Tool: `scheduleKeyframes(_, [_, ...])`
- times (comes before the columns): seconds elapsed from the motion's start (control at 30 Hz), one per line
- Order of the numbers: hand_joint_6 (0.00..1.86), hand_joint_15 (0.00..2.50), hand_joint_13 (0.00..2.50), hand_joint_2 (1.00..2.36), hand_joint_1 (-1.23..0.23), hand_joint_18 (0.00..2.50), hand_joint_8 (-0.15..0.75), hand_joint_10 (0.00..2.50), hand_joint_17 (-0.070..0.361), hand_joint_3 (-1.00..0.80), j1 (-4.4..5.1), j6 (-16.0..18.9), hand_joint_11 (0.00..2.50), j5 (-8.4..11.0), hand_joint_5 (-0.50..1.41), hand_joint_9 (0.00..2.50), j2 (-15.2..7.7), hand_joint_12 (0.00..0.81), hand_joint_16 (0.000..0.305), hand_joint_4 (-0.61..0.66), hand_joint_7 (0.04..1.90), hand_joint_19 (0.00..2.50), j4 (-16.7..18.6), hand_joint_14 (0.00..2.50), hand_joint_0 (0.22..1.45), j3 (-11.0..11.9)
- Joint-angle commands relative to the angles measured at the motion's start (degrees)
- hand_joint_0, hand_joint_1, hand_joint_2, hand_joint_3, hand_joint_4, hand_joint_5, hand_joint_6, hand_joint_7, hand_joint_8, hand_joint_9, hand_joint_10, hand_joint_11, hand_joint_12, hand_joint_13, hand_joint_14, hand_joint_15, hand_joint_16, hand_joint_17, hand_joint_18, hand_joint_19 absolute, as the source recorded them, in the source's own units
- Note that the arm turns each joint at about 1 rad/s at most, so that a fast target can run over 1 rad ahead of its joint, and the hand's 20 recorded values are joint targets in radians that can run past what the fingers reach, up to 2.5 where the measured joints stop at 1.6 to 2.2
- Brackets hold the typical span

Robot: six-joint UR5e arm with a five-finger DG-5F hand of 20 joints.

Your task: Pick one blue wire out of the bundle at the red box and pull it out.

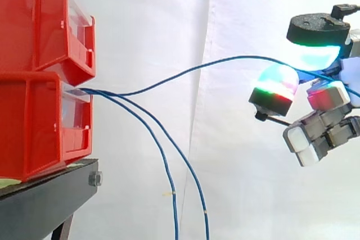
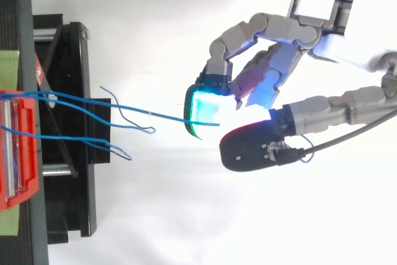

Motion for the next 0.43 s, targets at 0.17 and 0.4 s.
scheduleKeyframes(0.17, [0.89,0.49,0.81,1.02,-0.84,0.55,0.236,0.03,0.142,-0.04,-0.08,0.0,0.66,0.0,-0.05,1.26,0.0,0.372,0.063,-0.02,0.93,0.51,0.0,0.02,0.61,0.0])
scheduleKeyframes(0.4, [0.89,0.48,0.81,1.02,-0.84,0.55,0.229,0.03,0.142,-0.03,-0.08,-0.1,0.65,0.0,-0.05,1.26,0.0,0.373,0.063,-0.02,0.93,0.5,0.0,0.02,0.61,0.0])
